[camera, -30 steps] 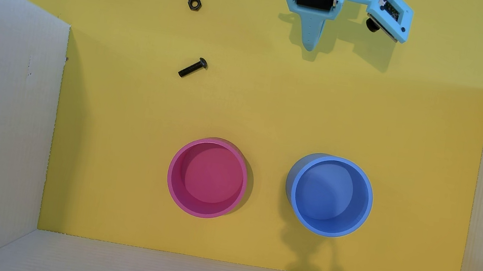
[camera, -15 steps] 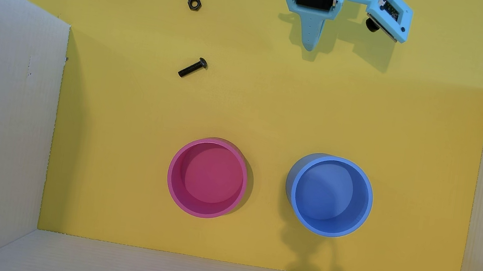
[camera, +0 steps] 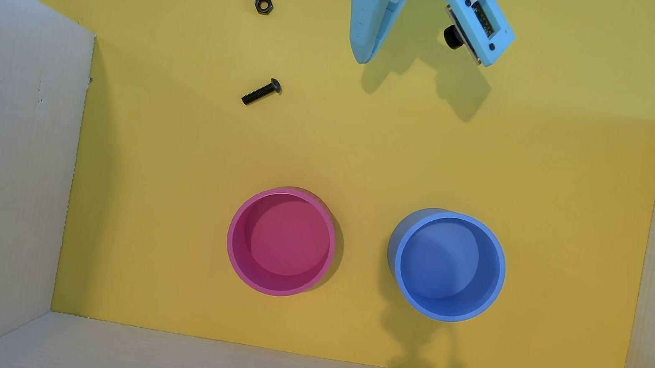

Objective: Pick up the bolt and place it in the pink box

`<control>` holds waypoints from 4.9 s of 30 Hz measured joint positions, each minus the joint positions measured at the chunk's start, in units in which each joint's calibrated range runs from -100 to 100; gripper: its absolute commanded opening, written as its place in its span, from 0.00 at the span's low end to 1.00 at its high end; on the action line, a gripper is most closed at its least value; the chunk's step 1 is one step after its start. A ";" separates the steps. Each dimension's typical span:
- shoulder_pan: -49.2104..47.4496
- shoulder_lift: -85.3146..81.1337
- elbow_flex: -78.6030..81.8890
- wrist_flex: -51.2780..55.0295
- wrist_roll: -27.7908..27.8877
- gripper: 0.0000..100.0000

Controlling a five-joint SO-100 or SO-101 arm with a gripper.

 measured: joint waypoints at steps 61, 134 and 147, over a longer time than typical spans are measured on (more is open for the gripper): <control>17.21 10.68 -3.42 -4.71 15.97 0.05; 15.38 96.10 -62.79 3.43 26.28 0.17; 15.31 96.95 -56.13 -2.06 26.32 0.17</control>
